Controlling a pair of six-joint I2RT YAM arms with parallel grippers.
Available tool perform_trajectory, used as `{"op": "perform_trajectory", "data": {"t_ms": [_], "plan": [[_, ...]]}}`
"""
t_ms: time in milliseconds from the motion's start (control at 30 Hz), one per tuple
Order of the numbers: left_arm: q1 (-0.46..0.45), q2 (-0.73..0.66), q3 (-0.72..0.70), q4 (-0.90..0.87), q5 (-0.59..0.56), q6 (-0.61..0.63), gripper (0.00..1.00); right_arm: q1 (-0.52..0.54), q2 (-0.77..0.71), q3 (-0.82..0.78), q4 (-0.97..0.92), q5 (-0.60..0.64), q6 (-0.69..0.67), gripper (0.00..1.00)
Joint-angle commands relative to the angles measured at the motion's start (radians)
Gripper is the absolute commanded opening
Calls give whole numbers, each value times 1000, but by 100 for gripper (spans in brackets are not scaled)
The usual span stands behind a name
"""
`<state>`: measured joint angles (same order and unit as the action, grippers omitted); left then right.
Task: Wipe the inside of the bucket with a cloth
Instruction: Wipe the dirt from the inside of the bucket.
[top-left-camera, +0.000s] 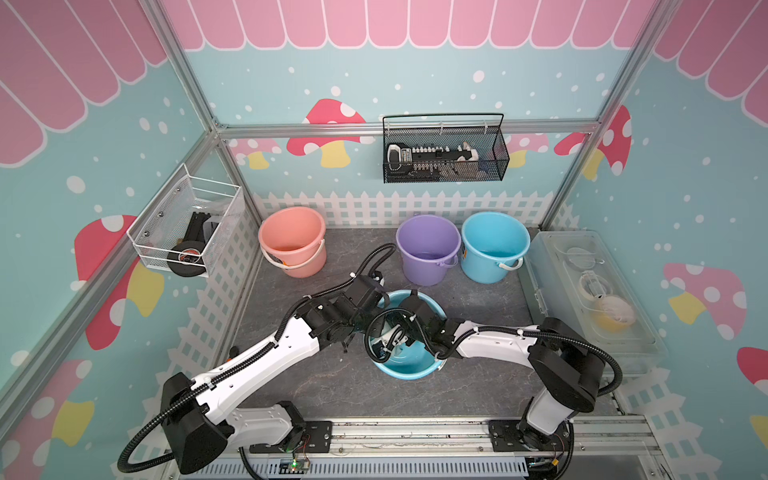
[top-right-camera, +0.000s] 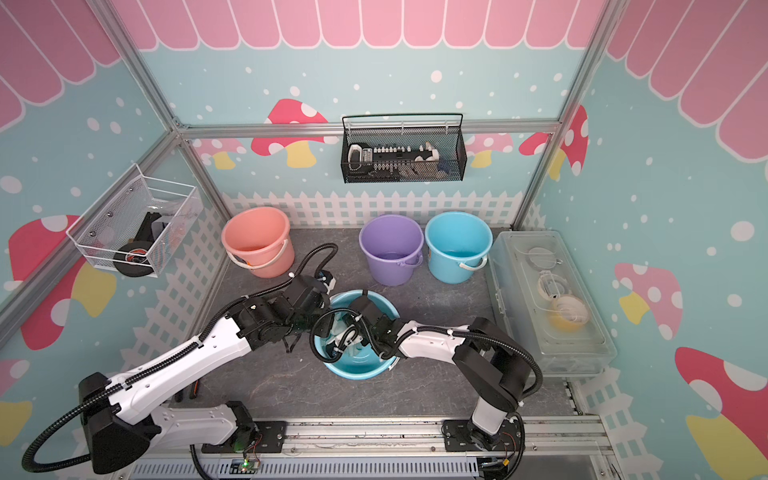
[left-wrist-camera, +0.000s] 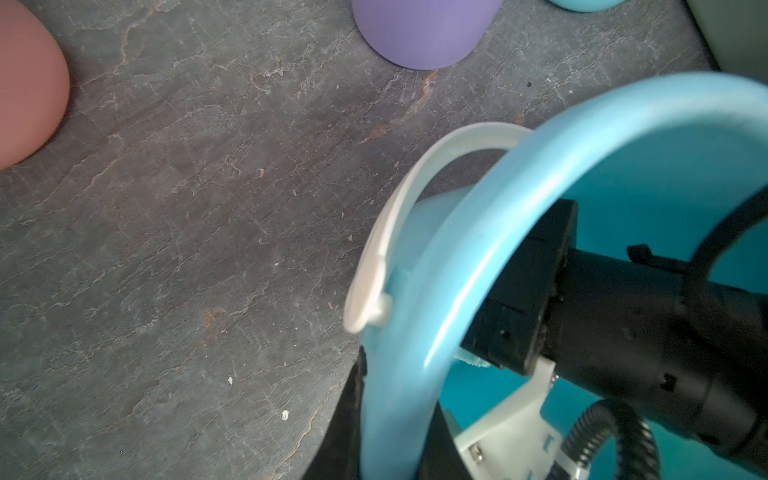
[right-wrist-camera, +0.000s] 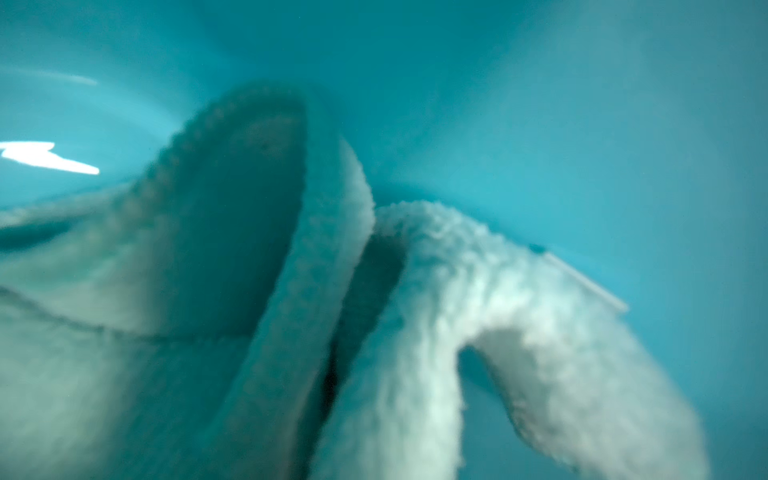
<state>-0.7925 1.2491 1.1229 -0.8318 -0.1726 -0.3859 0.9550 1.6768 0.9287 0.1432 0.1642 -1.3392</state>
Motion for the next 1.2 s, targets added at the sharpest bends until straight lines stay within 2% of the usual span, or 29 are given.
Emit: {"op": "perform_trajectory", "data": {"t_ms": [0,167,333,533,900,1033,1167], "plan": [[-10,-11,-6,117,17,-46,0,28,-39,13,-122,99,-66,0],[-2,-4,-7,114,13,-52,0,31,-181,-15,-221,56,-31,0],[21,13,0,125,67,-45,0,33,-313,-50,-242,14,-34,0],[59,11,-4,144,133,-45,0,33,-415,-65,-216,40,-121,0],[97,-12,-19,152,199,-21,0,33,-458,-34,20,129,-383,0],[98,-16,-23,157,211,-22,0,33,-437,-16,73,105,-426,0],[97,-24,-25,161,216,-24,0,32,-382,-1,31,95,-405,0]]}}
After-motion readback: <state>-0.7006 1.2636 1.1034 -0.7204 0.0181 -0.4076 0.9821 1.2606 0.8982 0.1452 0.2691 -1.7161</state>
